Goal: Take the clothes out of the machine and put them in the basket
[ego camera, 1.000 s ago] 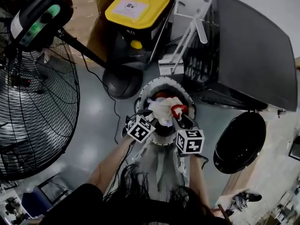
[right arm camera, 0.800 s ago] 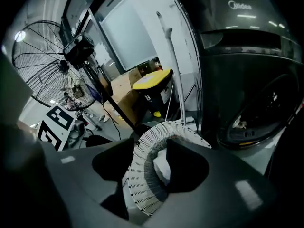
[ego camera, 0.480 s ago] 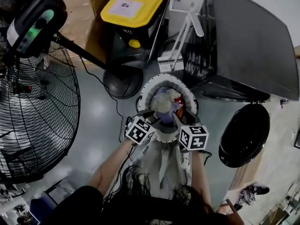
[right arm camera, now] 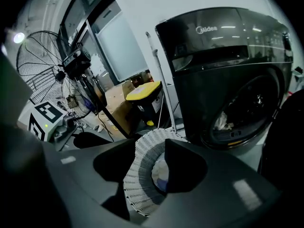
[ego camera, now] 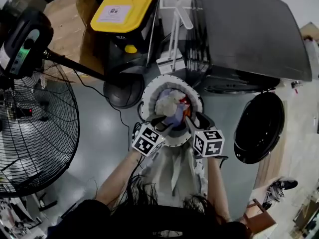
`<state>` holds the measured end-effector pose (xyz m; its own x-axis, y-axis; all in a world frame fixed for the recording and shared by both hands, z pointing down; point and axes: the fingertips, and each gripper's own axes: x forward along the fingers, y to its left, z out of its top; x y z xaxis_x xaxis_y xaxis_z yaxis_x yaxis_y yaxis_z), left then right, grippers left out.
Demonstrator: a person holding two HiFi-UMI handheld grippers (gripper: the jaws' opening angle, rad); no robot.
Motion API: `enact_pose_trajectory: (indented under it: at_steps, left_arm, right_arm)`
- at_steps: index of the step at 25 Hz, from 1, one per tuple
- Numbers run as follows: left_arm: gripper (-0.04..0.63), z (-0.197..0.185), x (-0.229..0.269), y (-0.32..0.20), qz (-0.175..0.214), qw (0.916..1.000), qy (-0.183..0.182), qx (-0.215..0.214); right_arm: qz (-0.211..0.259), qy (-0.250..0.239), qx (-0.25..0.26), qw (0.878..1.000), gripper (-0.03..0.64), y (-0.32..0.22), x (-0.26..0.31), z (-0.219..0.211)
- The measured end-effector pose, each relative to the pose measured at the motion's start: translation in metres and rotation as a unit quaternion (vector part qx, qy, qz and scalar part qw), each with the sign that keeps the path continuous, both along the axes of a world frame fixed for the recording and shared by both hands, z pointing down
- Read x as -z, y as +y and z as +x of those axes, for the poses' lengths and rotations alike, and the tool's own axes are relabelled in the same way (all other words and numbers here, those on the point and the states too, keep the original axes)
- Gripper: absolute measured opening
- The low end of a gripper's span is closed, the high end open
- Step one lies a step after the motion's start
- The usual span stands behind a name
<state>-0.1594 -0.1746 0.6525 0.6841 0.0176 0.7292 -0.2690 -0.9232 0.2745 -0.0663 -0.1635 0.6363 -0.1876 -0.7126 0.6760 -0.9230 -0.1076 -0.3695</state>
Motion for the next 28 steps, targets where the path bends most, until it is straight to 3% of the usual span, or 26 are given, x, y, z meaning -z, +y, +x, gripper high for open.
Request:
enact_pose_trajectory:
  at_steps: [15,22,28]
  left_arm:
    - [0.152,0.101,0.040,0.065,0.015,0.9951,0.049,-0.085]
    - [0.149,0.133,0.048,0.114,0.019,0.9955,0.041,-0.084]
    - [0.147,0.158,0.059,0.140,0.028,0.9973,0.042,-0.053]
  right_arm:
    - [0.029,0.024,-0.105,0.994,0.195,0.086,0.025,0.112]
    - [0.047,0.016,-0.105,0.993,0.193,0.119,0.032,0.150]
    - [0.064,0.009,-0.083,0.994,0.189,0.133,0.037,0.179]
